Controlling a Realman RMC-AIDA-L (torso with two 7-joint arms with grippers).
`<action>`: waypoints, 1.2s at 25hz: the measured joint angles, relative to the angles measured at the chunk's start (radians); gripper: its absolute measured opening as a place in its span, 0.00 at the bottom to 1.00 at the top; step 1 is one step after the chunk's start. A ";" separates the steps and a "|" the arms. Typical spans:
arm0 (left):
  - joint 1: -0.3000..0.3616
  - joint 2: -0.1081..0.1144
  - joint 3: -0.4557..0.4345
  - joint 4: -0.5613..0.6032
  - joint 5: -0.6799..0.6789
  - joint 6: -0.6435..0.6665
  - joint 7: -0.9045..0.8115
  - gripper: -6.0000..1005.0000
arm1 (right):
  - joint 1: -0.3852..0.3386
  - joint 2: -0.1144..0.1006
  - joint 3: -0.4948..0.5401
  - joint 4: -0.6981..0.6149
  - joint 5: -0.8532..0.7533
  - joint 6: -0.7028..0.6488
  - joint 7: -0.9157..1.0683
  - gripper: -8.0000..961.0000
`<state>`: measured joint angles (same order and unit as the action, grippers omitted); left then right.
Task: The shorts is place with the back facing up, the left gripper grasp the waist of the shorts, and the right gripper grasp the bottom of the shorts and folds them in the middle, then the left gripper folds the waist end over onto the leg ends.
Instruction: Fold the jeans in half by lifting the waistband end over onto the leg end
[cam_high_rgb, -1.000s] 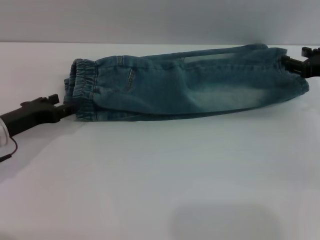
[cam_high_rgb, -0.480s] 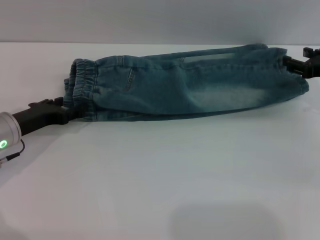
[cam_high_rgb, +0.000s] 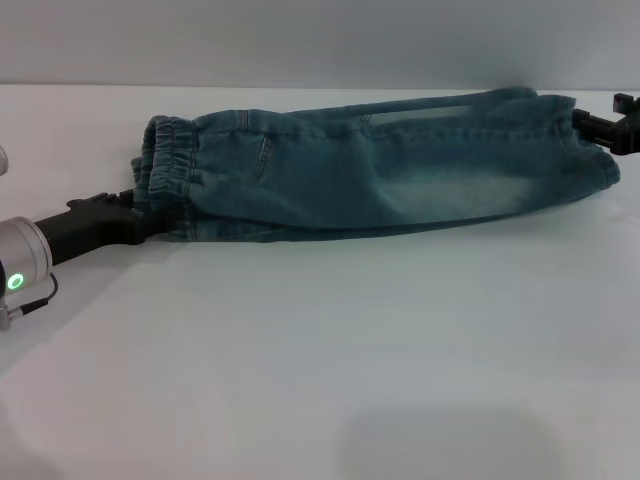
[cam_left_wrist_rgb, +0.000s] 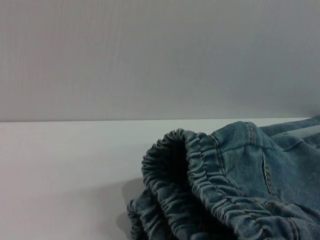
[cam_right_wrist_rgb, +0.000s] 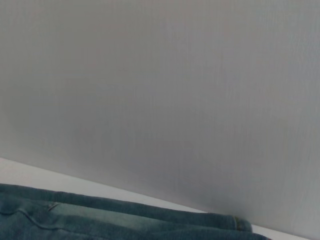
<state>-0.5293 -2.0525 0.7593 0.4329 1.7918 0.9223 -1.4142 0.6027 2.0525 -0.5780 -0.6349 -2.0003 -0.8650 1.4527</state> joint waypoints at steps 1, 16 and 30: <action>0.000 0.000 0.000 0.000 0.000 0.000 0.000 0.72 | 0.000 0.000 0.000 0.000 0.000 0.000 0.000 0.68; 0.013 -0.005 0.015 0.012 -0.005 -0.013 0.000 0.25 | -0.001 0.000 0.000 0.000 0.000 0.001 0.000 0.68; 0.014 -0.005 0.009 0.014 -0.008 0.016 0.024 0.12 | -0.006 0.001 0.000 0.000 0.000 0.001 0.000 0.68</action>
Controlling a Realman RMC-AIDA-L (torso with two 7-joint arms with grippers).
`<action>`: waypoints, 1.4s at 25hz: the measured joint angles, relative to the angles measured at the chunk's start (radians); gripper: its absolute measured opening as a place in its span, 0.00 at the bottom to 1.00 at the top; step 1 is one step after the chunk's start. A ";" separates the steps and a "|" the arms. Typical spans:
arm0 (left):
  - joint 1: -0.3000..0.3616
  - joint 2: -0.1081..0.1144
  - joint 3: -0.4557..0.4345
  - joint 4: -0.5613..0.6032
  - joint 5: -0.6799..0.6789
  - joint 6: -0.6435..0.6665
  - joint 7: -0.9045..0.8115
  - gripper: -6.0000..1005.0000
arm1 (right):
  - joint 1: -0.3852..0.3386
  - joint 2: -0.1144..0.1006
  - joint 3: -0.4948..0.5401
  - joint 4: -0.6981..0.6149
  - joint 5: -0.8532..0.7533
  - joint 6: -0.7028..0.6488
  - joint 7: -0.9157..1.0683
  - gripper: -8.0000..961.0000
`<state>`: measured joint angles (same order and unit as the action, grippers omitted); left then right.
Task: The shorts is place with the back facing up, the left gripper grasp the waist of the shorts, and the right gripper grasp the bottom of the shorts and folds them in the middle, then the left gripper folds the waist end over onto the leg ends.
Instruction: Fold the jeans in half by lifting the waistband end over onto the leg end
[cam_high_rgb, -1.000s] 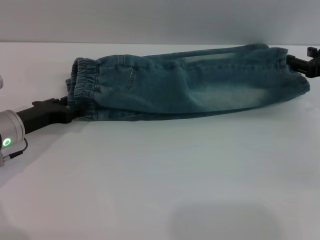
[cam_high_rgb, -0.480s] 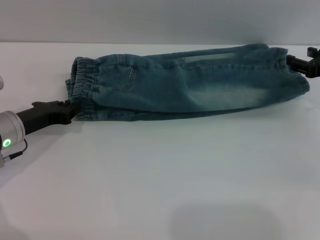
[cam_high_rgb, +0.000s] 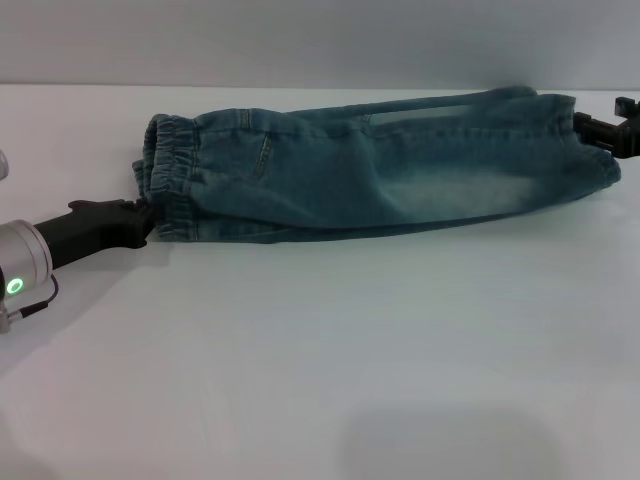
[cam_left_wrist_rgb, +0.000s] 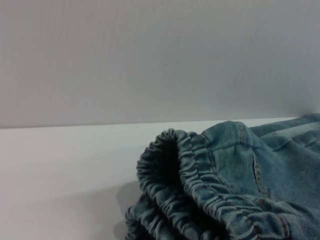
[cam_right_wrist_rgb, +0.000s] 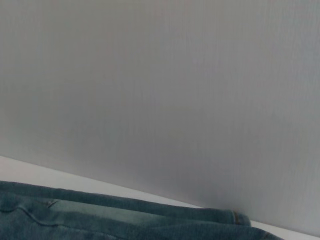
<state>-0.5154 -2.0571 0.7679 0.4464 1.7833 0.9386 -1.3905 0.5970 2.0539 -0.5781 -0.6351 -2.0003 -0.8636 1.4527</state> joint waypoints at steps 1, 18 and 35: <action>0.000 0.000 -0.003 0.000 -0.001 0.009 0.005 0.12 | 0.000 0.000 0.000 0.000 0.000 0.000 0.000 0.68; 0.024 0.007 -0.141 0.055 -0.069 0.343 0.019 0.07 | -0.004 0.003 0.001 0.000 0.000 0.002 0.000 0.68; -0.033 0.045 -0.230 0.114 -0.077 0.580 -0.130 0.04 | 0.110 0.021 -0.043 0.157 0.000 0.039 -0.037 0.68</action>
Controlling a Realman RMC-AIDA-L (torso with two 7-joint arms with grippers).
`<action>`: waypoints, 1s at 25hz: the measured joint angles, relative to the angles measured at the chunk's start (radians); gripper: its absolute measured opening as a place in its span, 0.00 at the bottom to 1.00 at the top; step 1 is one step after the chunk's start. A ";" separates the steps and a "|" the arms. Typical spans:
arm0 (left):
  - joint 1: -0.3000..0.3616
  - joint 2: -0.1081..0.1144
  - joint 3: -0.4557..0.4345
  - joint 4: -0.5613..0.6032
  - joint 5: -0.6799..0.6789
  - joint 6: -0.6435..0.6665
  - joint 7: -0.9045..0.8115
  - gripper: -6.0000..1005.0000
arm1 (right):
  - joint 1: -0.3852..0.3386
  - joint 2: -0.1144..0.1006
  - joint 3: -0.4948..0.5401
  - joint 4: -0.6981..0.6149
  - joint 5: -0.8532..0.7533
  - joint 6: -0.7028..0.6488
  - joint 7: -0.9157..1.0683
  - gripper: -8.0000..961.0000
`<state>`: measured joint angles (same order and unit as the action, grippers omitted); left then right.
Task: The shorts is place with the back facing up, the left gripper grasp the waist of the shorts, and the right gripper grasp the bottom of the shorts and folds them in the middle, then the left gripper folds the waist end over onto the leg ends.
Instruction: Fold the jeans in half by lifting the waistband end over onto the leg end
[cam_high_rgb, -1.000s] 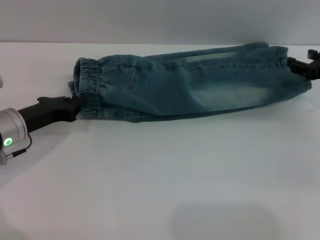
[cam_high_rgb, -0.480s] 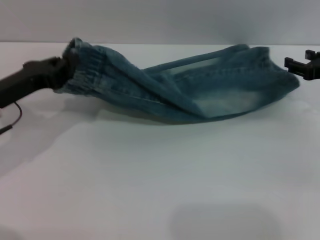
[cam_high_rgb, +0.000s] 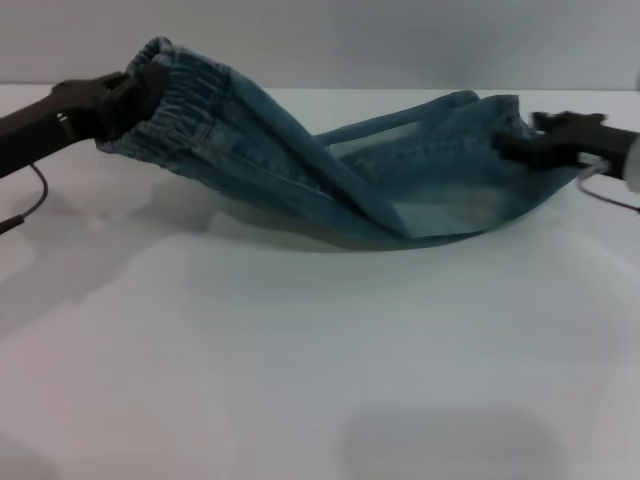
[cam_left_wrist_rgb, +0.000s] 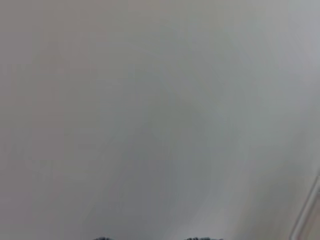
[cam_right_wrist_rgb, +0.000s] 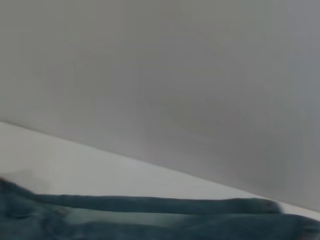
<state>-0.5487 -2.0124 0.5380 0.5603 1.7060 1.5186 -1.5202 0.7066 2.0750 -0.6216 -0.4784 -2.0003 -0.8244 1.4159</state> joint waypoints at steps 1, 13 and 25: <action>-0.007 0.002 0.001 0.000 0.000 0.006 -0.007 0.04 | 0.013 0.000 -0.005 0.018 0.000 0.000 -0.007 0.68; -0.081 0.015 0.012 0.001 0.004 0.028 -0.056 0.03 | 0.089 0.007 -0.111 0.151 0.087 -0.024 -0.075 0.68; -0.130 0.017 0.016 0.008 0.007 0.064 -0.088 0.03 | 0.111 0.012 -0.412 0.184 0.347 -0.070 -0.079 0.68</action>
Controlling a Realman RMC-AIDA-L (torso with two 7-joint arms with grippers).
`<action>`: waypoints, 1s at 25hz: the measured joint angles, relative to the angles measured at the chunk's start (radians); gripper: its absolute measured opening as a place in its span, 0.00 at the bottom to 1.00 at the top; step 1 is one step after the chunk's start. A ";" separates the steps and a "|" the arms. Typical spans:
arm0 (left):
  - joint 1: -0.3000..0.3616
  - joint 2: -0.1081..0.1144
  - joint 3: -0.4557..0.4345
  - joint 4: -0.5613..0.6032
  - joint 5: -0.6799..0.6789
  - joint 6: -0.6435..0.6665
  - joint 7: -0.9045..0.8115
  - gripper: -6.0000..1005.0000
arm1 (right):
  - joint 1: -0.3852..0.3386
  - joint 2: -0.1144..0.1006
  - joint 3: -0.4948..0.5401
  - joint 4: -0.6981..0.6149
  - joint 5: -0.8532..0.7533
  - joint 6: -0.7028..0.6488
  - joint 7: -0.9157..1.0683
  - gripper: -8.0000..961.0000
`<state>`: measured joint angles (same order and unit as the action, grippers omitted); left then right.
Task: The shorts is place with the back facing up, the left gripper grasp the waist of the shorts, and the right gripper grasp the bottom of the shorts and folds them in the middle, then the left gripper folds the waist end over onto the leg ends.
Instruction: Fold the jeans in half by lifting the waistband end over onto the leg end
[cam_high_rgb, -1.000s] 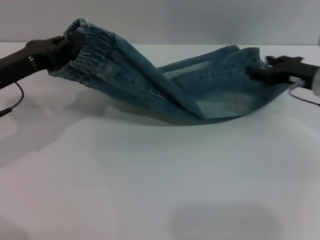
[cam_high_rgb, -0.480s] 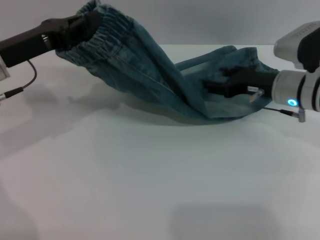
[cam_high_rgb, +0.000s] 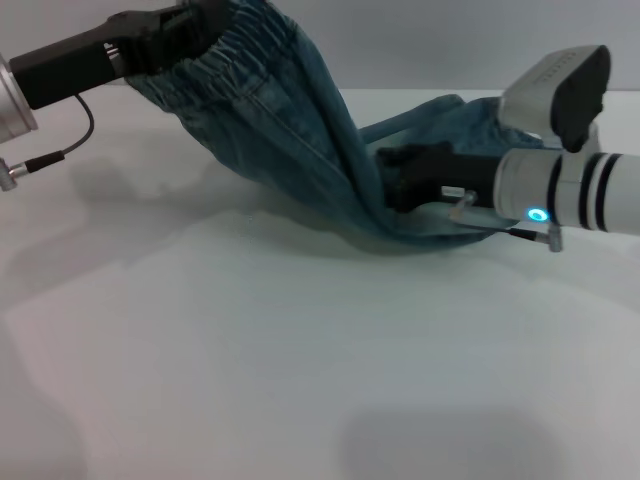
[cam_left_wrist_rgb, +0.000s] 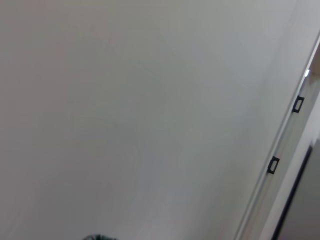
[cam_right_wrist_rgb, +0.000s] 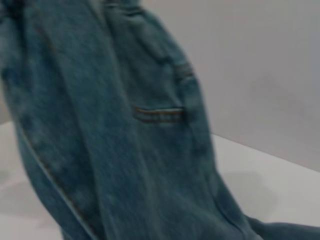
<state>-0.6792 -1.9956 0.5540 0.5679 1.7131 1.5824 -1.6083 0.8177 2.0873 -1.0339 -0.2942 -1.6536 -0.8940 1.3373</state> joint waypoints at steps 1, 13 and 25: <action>0.000 0.000 0.000 0.000 0.000 0.000 0.000 0.03 | 0.004 0.000 -0.031 0.002 0.025 -0.003 0.003 0.68; -0.018 -0.002 0.009 0.013 0.000 0.006 -0.002 0.03 | 0.027 0.002 -0.362 -0.073 0.228 -0.058 0.156 0.68; -0.013 -0.006 0.011 0.014 0.000 0.015 -0.002 0.03 | 0.017 -0.003 -0.454 -0.169 0.232 -0.068 0.272 0.68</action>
<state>-0.6922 -2.0018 0.5645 0.5815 1.7134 1.5975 -1.6107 0.8347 2.0843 -1.4881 -0.4628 -1.4212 -0.9619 1.6092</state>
